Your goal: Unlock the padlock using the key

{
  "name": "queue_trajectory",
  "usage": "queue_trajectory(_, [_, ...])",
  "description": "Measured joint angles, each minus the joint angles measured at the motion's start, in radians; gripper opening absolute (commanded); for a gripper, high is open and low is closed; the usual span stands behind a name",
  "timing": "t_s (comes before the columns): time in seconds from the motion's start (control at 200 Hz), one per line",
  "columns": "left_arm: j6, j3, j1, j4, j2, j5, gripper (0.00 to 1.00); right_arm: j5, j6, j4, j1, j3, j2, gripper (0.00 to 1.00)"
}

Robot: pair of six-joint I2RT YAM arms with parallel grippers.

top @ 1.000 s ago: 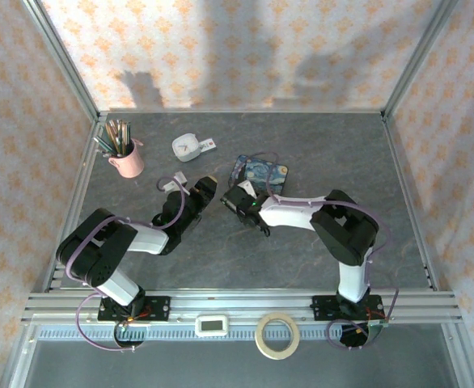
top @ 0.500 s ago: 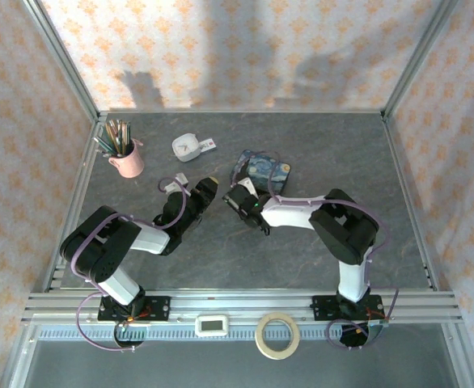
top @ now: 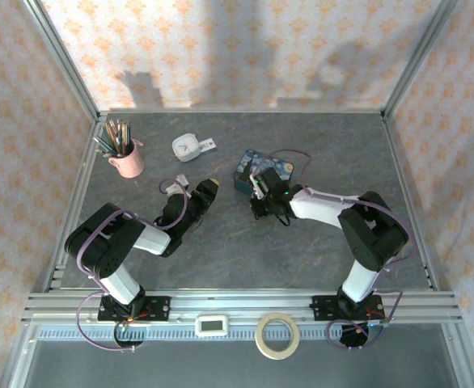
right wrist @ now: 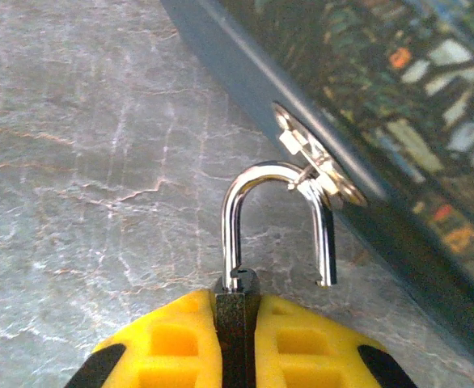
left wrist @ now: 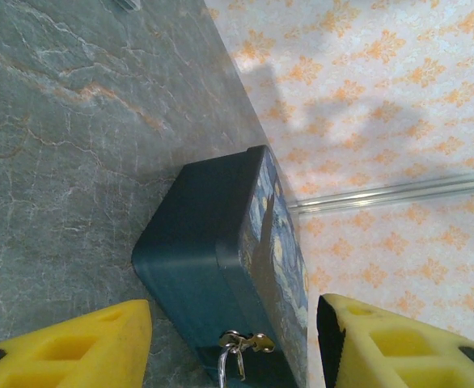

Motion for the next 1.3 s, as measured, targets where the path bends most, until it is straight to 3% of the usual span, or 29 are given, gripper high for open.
queue_trajectory(0.26, [-0.011, -0.004, 0.0, 0.027, 0.007, 0.023, 0.53, -0.143, 0.002, 0.02, -0.032, -0.034, 0.003, 0.16])
queue_trajectory(0.49, [-0.016, -0.004, 0.0, 0.04, 0.007, 0.026, 0.53, -0.127, 0.027, 0.032, -0.032, -0.04, -0.001, 0.52])
queue_trajectory(0.596, [-0.016, -0.005, 0.0, 0.041, 0.007, 0.026, 0.53, -0.106, 0.043, 0.031, -0.032, -0.06, -0.05, 0.59])
queue_trajectory(0.836, [-0.016, -0.006, 0.0, 0.041, 0.007, 0.027, 0.53, -0.069, 0.089, 0.079, -0.032, -0.1, -0.171, 0.6])
queue_trajectory(1.121, [-0.016, -0.006, 0.0, 0.042, 0.007, 0.027, 0.53, 0.003, 0.129, 0.143, -0.032, -0.222, -0.176, 0.57])
queue_trajectory(1.301, [-0.016, -0.005, 0.0, 0.043, 0.015, 0.031, 0.53, 0.083, 0.209, 0.162, -0.031, -0.224, -0.169, 0.61])
